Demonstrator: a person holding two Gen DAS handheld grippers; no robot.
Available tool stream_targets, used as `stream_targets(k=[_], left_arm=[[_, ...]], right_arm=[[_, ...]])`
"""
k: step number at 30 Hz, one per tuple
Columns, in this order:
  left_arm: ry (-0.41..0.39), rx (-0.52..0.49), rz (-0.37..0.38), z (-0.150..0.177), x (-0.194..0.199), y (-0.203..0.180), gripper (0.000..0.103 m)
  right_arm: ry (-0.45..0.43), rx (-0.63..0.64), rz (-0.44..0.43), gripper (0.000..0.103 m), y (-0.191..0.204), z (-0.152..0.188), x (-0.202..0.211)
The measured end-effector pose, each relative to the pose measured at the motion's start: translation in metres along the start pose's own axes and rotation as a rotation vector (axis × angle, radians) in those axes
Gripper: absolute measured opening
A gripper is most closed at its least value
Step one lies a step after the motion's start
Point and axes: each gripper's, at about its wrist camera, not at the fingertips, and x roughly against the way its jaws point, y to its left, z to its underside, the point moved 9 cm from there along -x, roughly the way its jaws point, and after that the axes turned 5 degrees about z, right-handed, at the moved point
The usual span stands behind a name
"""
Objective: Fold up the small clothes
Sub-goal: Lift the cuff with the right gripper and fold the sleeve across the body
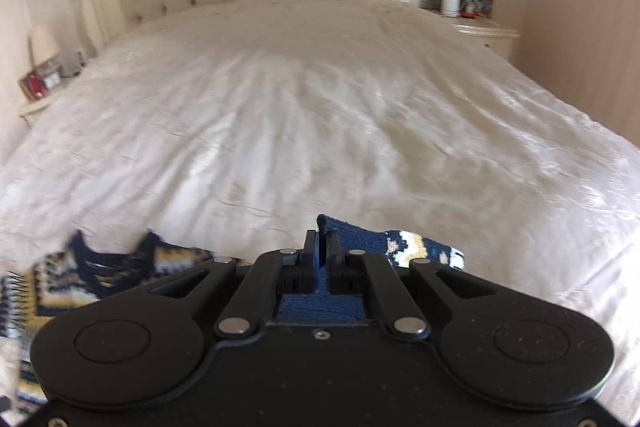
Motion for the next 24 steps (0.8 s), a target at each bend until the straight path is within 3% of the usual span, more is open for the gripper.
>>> stream_targets(k=[6, 12, 18, 24], left_arm=[[0.005, 0.047, -0.029, 0.014, 0.012, 0.048, 0.056], [0.012, 0.068, -0.060, 0.023, 0.022, 0.087, 0.056], [0.021, 0.086, -0.070, 0.023, 0.023, 0.112, 0.056], [0.021, 0.081, -0.043, 0.008, 0.011, 0.111, 0.056]], right_arm=[[0.012, -0.010, -0.276, 0.006, 0.124, -0.013, 0.014], [0.088, 0.079, -0.474, 0.006, 0.250, 0.015, -0.005], [0.181, 0.255, -0.549, 0.007, 0.345, 0.075, -0.032], [0.188, 0.286, -0.554, 0.027, 0.351, 0.102, -0.032]])
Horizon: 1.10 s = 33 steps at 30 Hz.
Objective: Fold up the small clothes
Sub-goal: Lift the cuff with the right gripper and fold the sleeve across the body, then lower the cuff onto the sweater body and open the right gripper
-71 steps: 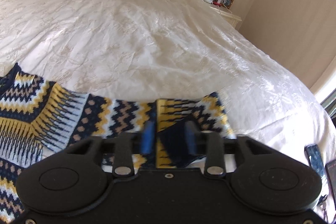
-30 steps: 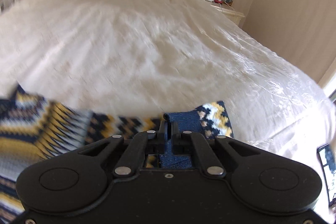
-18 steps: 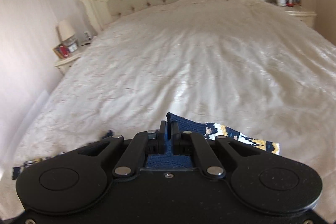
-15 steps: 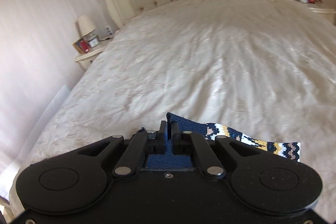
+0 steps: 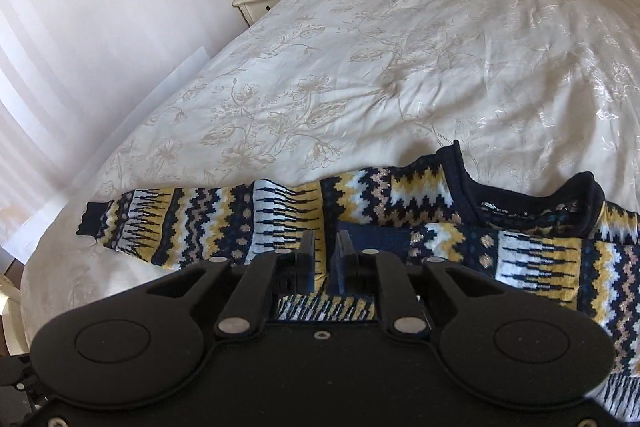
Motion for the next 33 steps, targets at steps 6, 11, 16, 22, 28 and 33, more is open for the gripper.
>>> stream_targets(k=[6, 11, 16, 22, 28, 33], left_arm=[[-0.011, -0.033, 0.059, -0.032, -0.026, -0.022, 0.056], [0.000, -0.049, 0.099, -0.064, -0.068, -0.043, 0.056], [0.054, -0.050, 0.122, -0.083, -0.117, -0.058, 0.056], [0.095, -0.014, 0.116, -0.097, -0.162, -0.058, 0.052], [0.124, 0.007, 0.115, -0.101, -0.185, -0.059, 0.029], [0.087, 0.091, 0.189, -0.107, -0.168, -0.063, 0.006]], right_arm=[[0.002, -0.034, 0.096, 0.046, -0.060, 0.024, 0.025], [0.020, -0.084, 0.205, 0.052, -0.123, 0.051, 0.052], [0.027, -0.145, 0.275, 0.064, -0.167, 0.073, 0.066], [0.030, -0.233, 0.307, 0.066, -0.200, 0.093, 0.069], [0.023, -0.280, 0.312, 0.068, -0.219, 0.099, 0.067], [0.016, -0.310, 0.327, 0.070, -0.233, 0.104, 0.072]])
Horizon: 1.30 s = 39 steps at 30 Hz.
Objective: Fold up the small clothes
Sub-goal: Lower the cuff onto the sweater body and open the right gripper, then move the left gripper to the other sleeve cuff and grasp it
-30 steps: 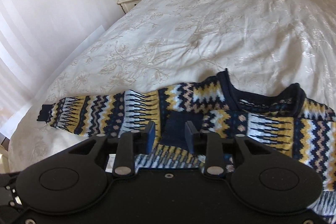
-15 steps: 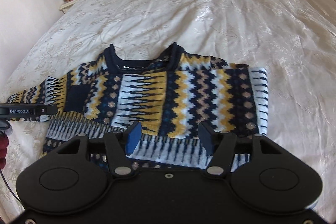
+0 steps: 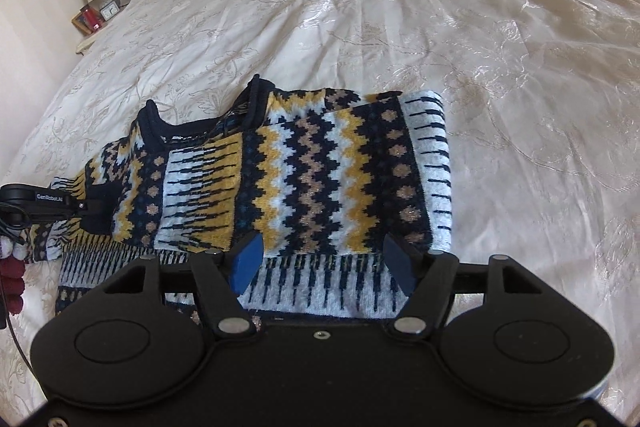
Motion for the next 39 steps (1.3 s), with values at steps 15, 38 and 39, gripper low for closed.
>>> stream_targets(k=[15, 38, 39], left_arm=[[-0.016, 0.051, -0.063, -0.001, 0.026, 0.048, 0.006], [-0.022, 0.225, -0.050, 0.069, 0.070, 0.082, 0.079], [-0.023, 0.239, -0.062, 0.077, 0.076, 0.086, 0.079]], right_arm=[[0.013, -0.045, 0.053, 0.075, -0.035, -0.032, -0.036], [0.048, -0.136, 0.126, 0.099, -0.035, -0.006, -0.004], [0.055, -0.127, 0.113, 0.099, -0.026, -0.001, 0.000]])
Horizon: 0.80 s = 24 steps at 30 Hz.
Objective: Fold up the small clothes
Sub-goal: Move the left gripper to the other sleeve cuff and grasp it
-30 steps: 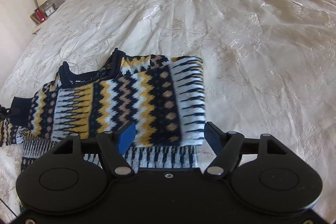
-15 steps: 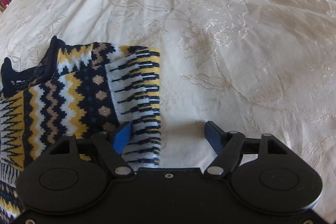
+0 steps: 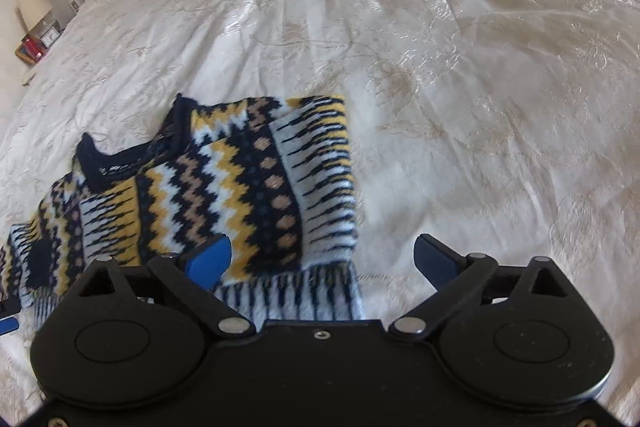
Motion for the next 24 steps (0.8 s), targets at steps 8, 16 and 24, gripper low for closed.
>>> stream_targets(k=[8, 16, 24], left_arm=[[-0.024, 0.091, -0.083, 0.029, 0.046, 0.067, 0.083], [-0.098, 0.127, -0.145, 0.001, 0.083, 0.138, 0.083], [-0.163, 0.154, -0.166, -0.052, 0.097, 0.199, 0.083]], right_arm=[[0.108, 0.140, -0.101, 0.102, 0.071, 0.073, 0.029], [0.232, 0.218, -0.137, 0.102, 0.127, 0.143, 0.040], [0.236, 0.270, -0.136, 0.102, 0.171, 0.171, 0.045]])
